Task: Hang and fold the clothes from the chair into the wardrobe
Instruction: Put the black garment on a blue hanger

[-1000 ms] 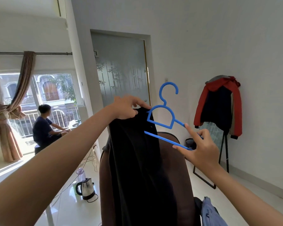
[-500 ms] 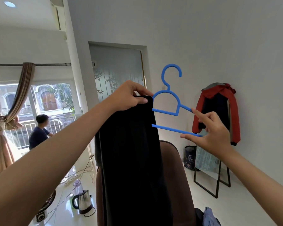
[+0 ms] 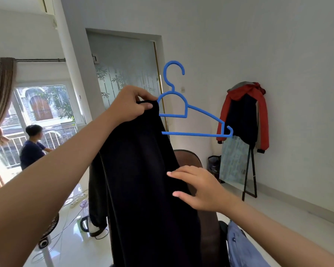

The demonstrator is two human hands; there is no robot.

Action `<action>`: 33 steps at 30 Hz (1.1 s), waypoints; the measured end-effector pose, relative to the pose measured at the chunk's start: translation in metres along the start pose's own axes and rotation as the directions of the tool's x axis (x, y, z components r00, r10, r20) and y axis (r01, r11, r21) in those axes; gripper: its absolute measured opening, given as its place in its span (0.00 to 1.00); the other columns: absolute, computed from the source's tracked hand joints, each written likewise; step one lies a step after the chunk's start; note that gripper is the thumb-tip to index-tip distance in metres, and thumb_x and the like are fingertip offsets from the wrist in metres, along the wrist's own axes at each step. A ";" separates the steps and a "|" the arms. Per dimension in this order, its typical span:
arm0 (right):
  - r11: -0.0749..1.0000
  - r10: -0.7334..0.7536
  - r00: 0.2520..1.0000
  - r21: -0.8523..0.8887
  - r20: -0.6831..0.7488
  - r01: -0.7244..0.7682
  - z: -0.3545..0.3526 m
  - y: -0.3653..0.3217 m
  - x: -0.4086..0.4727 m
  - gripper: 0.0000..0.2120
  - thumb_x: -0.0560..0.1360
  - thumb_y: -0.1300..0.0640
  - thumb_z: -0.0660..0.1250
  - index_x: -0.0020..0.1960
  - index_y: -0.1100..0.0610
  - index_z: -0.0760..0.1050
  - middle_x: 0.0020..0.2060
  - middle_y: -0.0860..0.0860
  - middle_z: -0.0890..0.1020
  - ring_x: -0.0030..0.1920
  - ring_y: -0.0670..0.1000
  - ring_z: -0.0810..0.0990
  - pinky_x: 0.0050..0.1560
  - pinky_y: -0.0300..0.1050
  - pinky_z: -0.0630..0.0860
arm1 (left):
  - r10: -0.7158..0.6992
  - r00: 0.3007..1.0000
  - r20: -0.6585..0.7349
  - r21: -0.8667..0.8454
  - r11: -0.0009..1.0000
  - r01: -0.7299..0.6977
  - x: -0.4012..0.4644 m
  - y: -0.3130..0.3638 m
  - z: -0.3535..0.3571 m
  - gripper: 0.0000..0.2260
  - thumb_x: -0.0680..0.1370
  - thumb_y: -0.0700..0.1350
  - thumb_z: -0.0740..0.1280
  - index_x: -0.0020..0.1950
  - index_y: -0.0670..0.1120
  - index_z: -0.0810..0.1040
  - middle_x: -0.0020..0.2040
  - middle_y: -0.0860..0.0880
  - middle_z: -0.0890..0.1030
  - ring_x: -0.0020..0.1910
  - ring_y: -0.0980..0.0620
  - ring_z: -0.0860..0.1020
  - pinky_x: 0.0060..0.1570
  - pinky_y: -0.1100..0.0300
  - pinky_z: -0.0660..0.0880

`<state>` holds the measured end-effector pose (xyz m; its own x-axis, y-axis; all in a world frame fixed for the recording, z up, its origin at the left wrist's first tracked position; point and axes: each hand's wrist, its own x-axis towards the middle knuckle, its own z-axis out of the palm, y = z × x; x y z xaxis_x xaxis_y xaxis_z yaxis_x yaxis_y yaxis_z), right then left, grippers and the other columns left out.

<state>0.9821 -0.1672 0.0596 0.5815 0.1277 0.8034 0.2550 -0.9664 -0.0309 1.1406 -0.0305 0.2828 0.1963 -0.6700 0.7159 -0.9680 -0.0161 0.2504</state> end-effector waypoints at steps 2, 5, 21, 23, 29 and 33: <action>0.999 0.052 0.997 -0.010 0.051 -0.052 0.003 0.005 -0.003 0.22 0.74 0.46 0.69 0.66 0.52 0.75 0.49 0.45 0.80 0.46 0.43 0.78 0.46 0.39 0.75 | -0.010 1.000 -0.018 -0.005 1.000 0.010 -0.005 -0.002 -0.004 0.12 0.73 0.35 0.69 0.54 0.45 0.82 0.43 0.52 0.83 0.31 0.67 0.76 0.36 0.74 0.71; 0.983 0.155 0.988 0.100 0.005 -0.155 -0.001 0.012 -0.006 0.19 0.73 0.47 0.71 0.61 0.53 0.78 0.42 0.45 0.77 0.40 0.42 0.76 0.42 0.36 0.72 | -0.055 0.998 -0.044 -0.010 0.998 0.055 -0.016 -0.008 -0.010 0.11 0.73 0.35 0.70 0.53 0.45 0.83 0.38 0.57 0.80 0.28 0.65 0.75 0.34 0.75 0.70; 0.829 0.389 0.909 0.486 -0.147 -0.276 -0.114 0.038 0.020 0.06 0.68 0.56 0.75 0.42 0.59 0.81 0.36 0.54 0.84 0.37 0.58 0.82 0.44 0.49 0.80 | -0.072 0.997 -0.042 -0.074 0.995 0.068 -0.066 -0.023 -0.065 0.11 0.75 0.32 0.66 0.47 0.48 0.80 0.37 0.65 0.81 0.35 0.66 0.76 0.42 0.75 0.71; 0.804 0.395 0.907 0.533 -0.147 -0.263 -0.125 0.038 0.026 0.06 0.68 0.59 0.74 0.41 0.63 0.80 0.35 0.52 0.83 0.37 0.53 0.82 0.43 0.42 0.79 | -0.074 0.996 -0.039 -0.059 0.996 0.072 -0.071 -0.021 -0.071 0.12 0.75 0.33 0.66 0.48 0.49 0.81 0.34 0.64 0.80 0.32 0.65 0.75 0.37 0.77 0.70; 0.795 0.403 0.912 0.522 -0.074 -0.309 -0.139 0.036 0.040 0.09 0.67 0.60 0.73 0.43 0.65 0.80 0.36 0.53 0.82 0.39 0.51 0.82 0.45 0.39 0.79 | -0.067 0.998 0.004 -0.048 0.997 0.067 -0.084 -0.012 -0.066 0.16 0.75 0.34 0.68 0.44 0.57 0.81 0.35 0.57 0.81 0.35 0.55 0.76 0.43 0.64 0.72; 0.842 0.375 0.924 0.448 -0.082 -0.302 -0.132 0.024 0.050 0.06 0.67 0.58 0.74 0.42 0.59 0.81 0.35 0.47 0.82 0.37 0.48 0.80 0.42 0.37 0.76 | -0.048 0.999 -0.022 -0.087 0.995 0.046 -0.084 -0.004 -0.041 0.17 0.74 0.32 0.68 0.43 0.56 0.81 0.38 0.66 0.81 0.38 0.57 0.77 0.44 0.70 0.71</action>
<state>0.9150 -0.2132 0.1778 0.5694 -0.2624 0.7791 0.3851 -0.7521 -0.5348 1.1339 0.0567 0.2486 0.2458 -0.6523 0.7170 -0.9406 0.0181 0.3389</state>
